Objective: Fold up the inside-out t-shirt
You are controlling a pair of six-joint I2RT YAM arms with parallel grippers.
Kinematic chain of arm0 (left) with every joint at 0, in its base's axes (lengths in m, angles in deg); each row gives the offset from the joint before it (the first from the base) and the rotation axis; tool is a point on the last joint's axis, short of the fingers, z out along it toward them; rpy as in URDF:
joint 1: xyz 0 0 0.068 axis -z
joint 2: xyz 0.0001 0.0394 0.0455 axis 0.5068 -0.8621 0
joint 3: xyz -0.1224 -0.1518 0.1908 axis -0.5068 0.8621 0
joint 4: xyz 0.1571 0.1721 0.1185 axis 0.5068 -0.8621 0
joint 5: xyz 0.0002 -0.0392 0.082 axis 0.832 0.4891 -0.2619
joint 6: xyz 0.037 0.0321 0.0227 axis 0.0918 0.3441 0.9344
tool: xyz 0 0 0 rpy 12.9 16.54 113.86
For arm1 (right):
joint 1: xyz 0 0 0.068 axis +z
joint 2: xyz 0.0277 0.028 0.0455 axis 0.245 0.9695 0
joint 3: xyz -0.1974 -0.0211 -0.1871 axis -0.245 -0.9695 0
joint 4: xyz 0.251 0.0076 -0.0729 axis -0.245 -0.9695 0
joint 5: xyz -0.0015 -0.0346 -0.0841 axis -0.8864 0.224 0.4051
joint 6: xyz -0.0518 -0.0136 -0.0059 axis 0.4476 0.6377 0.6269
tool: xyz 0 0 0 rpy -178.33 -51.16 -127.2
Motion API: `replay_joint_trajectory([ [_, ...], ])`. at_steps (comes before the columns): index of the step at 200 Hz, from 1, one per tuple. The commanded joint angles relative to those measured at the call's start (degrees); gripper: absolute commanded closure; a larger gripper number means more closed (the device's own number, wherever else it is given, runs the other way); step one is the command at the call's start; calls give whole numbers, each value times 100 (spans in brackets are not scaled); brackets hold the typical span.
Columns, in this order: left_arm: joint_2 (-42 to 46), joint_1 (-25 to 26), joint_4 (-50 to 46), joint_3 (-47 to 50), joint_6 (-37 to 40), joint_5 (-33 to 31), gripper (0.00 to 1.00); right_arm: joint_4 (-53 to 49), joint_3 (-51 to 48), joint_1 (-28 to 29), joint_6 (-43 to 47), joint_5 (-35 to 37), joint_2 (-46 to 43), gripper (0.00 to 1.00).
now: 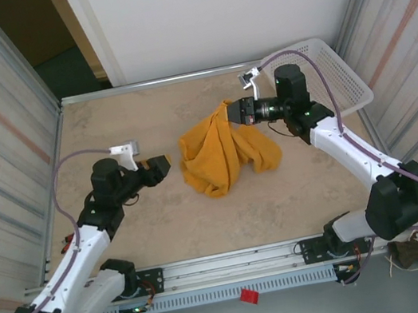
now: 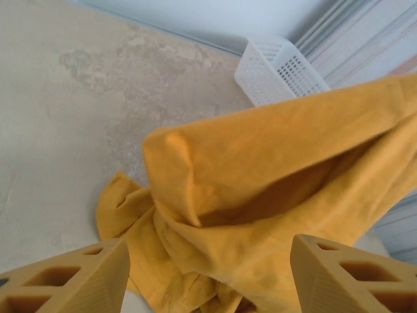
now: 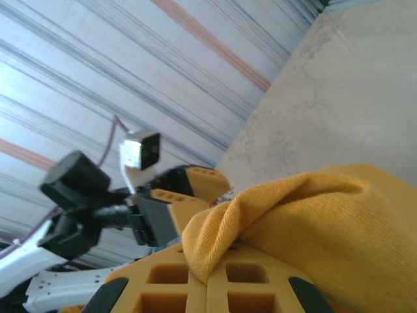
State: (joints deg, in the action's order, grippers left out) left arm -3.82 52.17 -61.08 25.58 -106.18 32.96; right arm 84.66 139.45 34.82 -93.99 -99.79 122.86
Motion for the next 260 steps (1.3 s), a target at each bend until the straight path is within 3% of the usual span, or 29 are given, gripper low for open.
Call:
replay_joint_trajectory([
  [1, -203, 563, -820, -687, 1051, -1105, 33, -432, 92, 63, 524, -239, -55, 100],
  [28, -955, 975, -895, -1175, 1685, -1450, 32, -669, 119, 56, 714, -286, -91, 100],
  [75, -2076, 1037, -795, -1857, 2457, -1330, 31, -877, 43, 54, 867, -311, -208, 100],
  [138, -2803, 1235, -952, -2083, 3230, -581, 29, -879, 1, 36, 885, -328, -264, 100],
  [195, -3591, 1390, -588, -2365, 3283, 177, 26, -871, -11, 13, 902, -376, -247, 100],
  [203, -3779, 1390, -475, -2471, 3220, 285, 31, -884, -33, -14, 912, -378, -250, 100],
  [210, -3954, 1392, -462, -2607, 3193, 379, 43, -886, -71, -59, 928, -385, -258, 100],
  [229, -4290, 1316, -677, -2973, 3091, 624, 99, -888, -274, -269, 971, -347, -310, 100],
  [260, -3835, 1073, -794, -2902, 2370, 1034, 100, -1061, -627, -730, 1198, 130, -39, 100],
])
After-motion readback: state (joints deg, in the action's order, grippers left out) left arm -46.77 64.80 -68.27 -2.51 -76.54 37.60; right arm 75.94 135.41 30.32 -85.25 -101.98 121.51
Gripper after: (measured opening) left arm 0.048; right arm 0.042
